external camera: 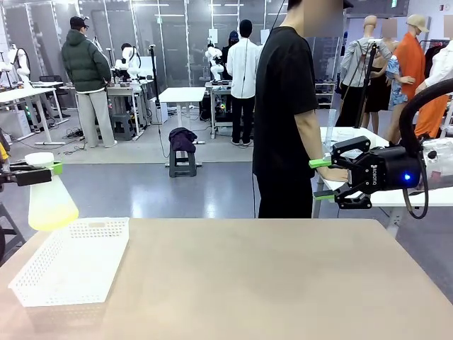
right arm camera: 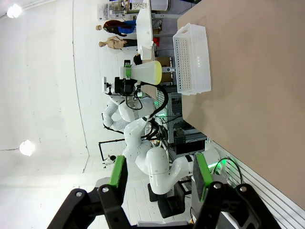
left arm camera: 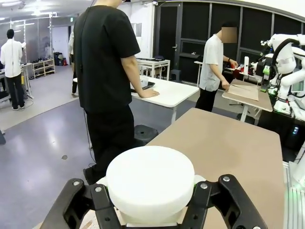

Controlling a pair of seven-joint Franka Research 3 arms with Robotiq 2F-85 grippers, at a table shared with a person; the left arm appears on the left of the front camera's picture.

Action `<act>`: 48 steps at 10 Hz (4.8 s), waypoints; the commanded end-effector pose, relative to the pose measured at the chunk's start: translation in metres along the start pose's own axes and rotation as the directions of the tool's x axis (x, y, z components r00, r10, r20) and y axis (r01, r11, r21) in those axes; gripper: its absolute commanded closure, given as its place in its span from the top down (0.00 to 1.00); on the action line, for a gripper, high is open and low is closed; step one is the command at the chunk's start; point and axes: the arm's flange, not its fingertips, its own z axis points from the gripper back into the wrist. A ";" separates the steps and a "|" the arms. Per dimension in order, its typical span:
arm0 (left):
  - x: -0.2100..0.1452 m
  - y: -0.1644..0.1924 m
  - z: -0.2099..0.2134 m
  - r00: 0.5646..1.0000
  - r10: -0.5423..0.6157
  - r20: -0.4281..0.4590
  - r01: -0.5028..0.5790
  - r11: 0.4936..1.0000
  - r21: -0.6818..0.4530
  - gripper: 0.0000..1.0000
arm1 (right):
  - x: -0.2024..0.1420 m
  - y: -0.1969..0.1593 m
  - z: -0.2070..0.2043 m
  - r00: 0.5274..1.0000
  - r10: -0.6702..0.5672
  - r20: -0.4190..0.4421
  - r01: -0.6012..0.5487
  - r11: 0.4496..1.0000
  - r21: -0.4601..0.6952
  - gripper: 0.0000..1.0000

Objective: Prepare the solutions needed for the experiment.
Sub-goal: When the human places the Big flask in the center of the table, pick up the Big flask and place it in the left Organizing basket.

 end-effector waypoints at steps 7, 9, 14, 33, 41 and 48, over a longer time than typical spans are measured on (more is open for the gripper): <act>-0.060 0.064 0.001 0.996 -0.073 0.060 0.082 0.981 -0.177 0.22 | -0.001 0.001 -0.001 1.000 0.005 0.009 -0.005 1.000 0.002 0.70; -0.076 0.070 -0.005 0.996 -0.058 0.062 0.070 0.972 -0.225 0.22 | -0.001 0.001 -0.001 1.000 0.005 0.009 -0.005 1.000 0.002 0.70; -0.109 0.081 -0.023 0.999 -0.024 0.025 0.030 0.964 -0.266 0.22 | -0.001 0.001 -0.001 1.000 0.005 0.009 -0.005 1.000 0.002 0.70; -0.141 0.071 -0.028 0.996 0.014 -0.087 -0.027 0.988 -0.149 1.00 | -0.001 0.001 -0.001 1.000 0.005 0.009 -0.005 1.000 0.002 0.70; -0.154 0.077 -0.032 0.999 -0.010 -0.048 0.000 0.978 -0.210 1.00 | -0.001 0.001 -0.001 1.000 0.005 0.009 -0.005 1.000 0.002 0.70; -0.137 0.065 -0.005 0.987 -0.077 -0.143 0.039 0.967 -0.254 1.00 | -0.001 0.001 -0.001 1.000 0.005 0.009 -0.005 1.000 0.002 0.70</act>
